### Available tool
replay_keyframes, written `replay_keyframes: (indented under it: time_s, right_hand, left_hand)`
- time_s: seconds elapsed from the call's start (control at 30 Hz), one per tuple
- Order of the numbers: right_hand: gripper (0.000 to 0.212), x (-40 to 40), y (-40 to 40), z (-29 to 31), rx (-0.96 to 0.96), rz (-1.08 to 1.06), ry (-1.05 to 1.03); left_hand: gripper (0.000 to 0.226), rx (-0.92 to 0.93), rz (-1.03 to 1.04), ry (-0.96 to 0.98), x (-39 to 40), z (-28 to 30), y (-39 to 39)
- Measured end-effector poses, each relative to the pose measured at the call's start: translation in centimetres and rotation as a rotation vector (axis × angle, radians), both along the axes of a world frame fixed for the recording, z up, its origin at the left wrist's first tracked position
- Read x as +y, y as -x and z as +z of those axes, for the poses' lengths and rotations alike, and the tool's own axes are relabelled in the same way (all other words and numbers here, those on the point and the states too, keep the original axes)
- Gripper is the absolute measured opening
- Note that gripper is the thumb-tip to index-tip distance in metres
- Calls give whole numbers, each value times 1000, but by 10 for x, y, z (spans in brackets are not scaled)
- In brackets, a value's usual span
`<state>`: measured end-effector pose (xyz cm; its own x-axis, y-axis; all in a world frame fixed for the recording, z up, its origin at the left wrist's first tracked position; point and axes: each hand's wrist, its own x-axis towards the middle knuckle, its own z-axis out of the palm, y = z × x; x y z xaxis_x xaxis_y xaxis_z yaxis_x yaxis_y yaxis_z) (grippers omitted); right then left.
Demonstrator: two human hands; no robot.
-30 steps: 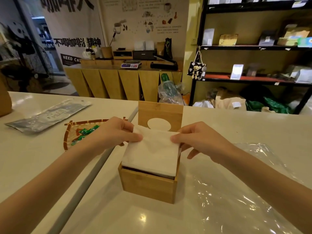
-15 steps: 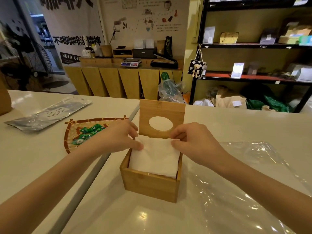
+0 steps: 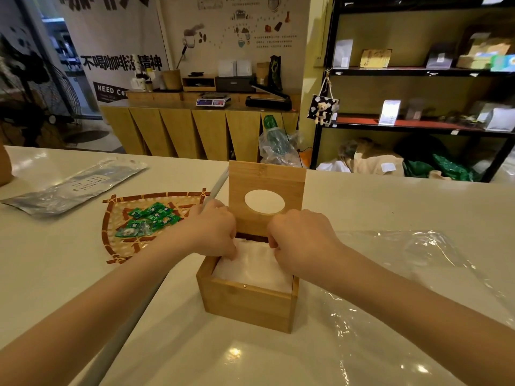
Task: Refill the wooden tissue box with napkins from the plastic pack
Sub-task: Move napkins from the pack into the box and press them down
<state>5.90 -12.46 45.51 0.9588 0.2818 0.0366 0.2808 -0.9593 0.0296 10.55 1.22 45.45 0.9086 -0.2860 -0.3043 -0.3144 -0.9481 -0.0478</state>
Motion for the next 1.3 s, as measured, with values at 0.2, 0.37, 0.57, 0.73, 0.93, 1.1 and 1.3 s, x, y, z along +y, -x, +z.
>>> replay_keyframes:
  time_s: [0.2, 0.37, 0.57, 0.73, 0.93, 1.1, 1.3]
  right_hand:
    - [21, 13, 9, -3, -35, 67, 170]
    - [11, 7, 4, -5, -115, 76, 118]
    - [18, -1, -1, 1, 145, 98, 64]
    - [35, 5, -2, -2, 134, 100, 208]
    - [33, 8, -6, -3, 185, 138, 297]
    - [31, 7, -10, -3, 259, 163, 306]
    - [21, 13, -10, -10, 223, 165, 339]
  left_hand:
    - [14, -130, 85, 16, -4, -9, 4]
    - [18, -370, 105, 72, -1, -13, 17]
    - [39, -185, 43, -26, 7, -10, 21]
    - [46, -94, -31, -180, 5, -15, 12]
    - [59, -44, 34, -356, -6, -19, 8]
    - [57, -40, 56, -386, -8, -22, 9]
    - [52, -52, 54, -329, -5, -23, 8]
